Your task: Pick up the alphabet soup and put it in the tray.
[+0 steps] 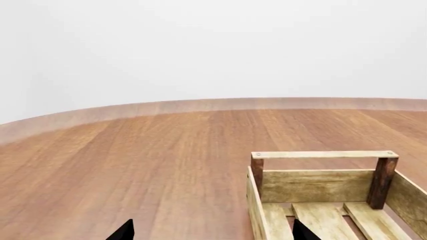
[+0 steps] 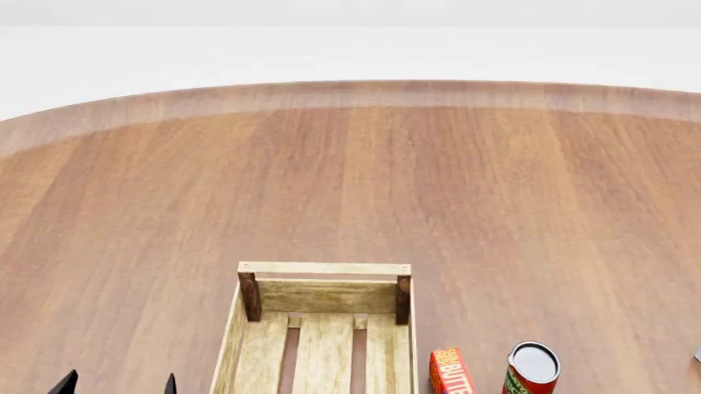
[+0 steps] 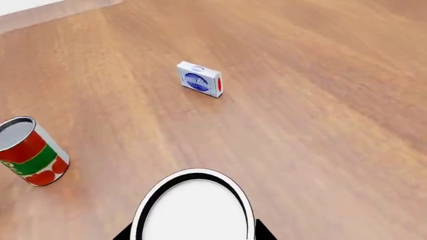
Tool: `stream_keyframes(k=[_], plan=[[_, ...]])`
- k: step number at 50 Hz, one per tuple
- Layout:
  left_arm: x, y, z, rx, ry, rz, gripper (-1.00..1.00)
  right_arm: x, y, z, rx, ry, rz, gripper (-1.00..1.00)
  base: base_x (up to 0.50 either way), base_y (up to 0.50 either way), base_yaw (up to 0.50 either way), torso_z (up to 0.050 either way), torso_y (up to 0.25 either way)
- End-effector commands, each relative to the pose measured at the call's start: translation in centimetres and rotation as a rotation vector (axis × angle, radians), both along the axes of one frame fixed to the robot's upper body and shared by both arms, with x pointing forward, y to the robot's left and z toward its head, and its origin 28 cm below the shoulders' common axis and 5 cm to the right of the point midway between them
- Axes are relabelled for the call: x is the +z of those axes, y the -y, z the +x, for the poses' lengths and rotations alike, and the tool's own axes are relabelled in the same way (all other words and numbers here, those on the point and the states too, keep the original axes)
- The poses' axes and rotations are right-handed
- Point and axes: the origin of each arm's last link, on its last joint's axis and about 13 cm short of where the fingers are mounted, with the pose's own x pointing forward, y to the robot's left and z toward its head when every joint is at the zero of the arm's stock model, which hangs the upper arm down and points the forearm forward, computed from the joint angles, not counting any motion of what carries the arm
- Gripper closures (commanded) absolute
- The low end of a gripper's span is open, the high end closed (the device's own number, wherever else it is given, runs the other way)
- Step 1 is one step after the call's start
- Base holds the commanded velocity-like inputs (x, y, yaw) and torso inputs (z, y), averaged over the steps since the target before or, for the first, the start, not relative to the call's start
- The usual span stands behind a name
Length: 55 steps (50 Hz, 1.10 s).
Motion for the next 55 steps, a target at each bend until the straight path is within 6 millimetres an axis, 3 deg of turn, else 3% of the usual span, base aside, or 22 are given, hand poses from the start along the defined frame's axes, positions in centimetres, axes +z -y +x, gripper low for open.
stream_keyframes(k=[1, 20, 55], plan=[[0.0, 0.0, 0.0, 0.002, 0.002, 0.001, -1.0, 2.9, -1.4, 1.4, 0.093, 0.083, -0.056, 1.0, 0.0, 0.0, 0.0, 0.0, 0.0], [0.0, 0.0, -0.1, 0.002, 0.002, 0.006, -1.0, 6.9, -5.7, 4.4, 0.292, 0.19, -0.111, 1.0, 0.0, 0.0, 0.0, 0.0, 0.001], [-0.2, -0.1, 0.0, 0.007, 0.007, 0.018, -1.0, 9.7, -11.9, 8.5, 0.508, 0.32, -0.073, 1.0, 0.0, 0.0, 0.0, 0.0, 0.001]])
